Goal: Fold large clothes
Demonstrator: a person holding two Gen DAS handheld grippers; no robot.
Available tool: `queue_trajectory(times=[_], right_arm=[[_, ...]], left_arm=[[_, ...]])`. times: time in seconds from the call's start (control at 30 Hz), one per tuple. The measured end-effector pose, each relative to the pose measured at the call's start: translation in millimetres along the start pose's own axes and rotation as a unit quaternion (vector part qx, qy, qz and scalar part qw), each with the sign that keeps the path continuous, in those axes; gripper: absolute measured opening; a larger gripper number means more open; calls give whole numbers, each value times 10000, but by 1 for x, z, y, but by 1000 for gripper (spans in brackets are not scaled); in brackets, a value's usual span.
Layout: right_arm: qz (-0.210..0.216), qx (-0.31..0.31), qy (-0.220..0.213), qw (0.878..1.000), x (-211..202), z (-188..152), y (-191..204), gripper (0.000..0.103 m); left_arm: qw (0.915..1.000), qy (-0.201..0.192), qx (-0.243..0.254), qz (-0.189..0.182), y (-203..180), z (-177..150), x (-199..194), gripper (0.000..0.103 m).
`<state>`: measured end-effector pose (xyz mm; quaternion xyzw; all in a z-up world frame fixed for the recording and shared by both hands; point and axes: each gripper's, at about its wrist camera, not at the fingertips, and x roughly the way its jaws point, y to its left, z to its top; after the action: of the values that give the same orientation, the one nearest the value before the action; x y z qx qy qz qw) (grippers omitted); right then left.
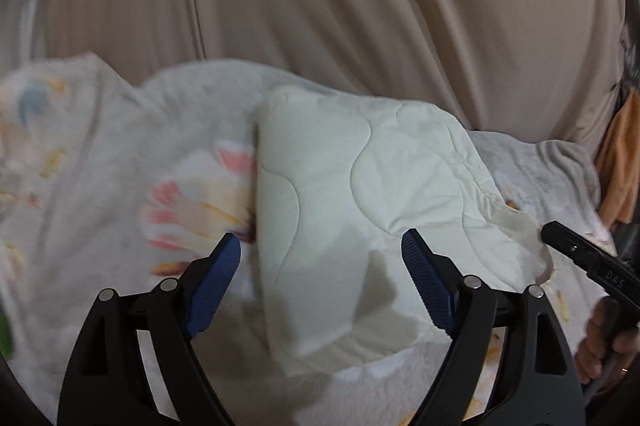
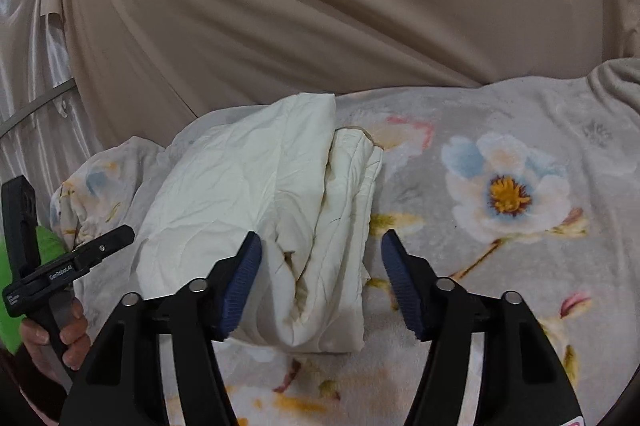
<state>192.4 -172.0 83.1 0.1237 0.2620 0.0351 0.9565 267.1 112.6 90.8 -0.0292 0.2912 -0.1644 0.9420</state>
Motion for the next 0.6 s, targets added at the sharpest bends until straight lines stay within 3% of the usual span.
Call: queue_trajectory(times=[0.03, 0.07, 0.17, 0.3, 0.47, 0.6], right_arm=[[-76, -116, 72, 9999, 0, 1, 7, 18], [-129, -223, 136, 9996, 1, 0, 15, 8], [-538, -602, 180, 9966, 10, -8, 35, 8], [-882, -608, 599, 9924, 32, -18, 32, 8], [-999, -571, 893, 9893, 47, -26, 26, 8], [-1179, -740, 1003, 9852, 59, -34, 28, 9]], left_arm=[[9999, -10, 95, 97, -8, 2, -8, 81], [9998, 21, 116, 157, -15, 1, -11, 80], [9988, 209, 211, 396, -28, -3, -9, 80], [9936, 447, 370, 973, -33, -18, 11, 78], [9932, 700, 98, 926, -21, -34, 31, 78], [9920, 701, 234, 1020, -25, -39, 34, 81]])
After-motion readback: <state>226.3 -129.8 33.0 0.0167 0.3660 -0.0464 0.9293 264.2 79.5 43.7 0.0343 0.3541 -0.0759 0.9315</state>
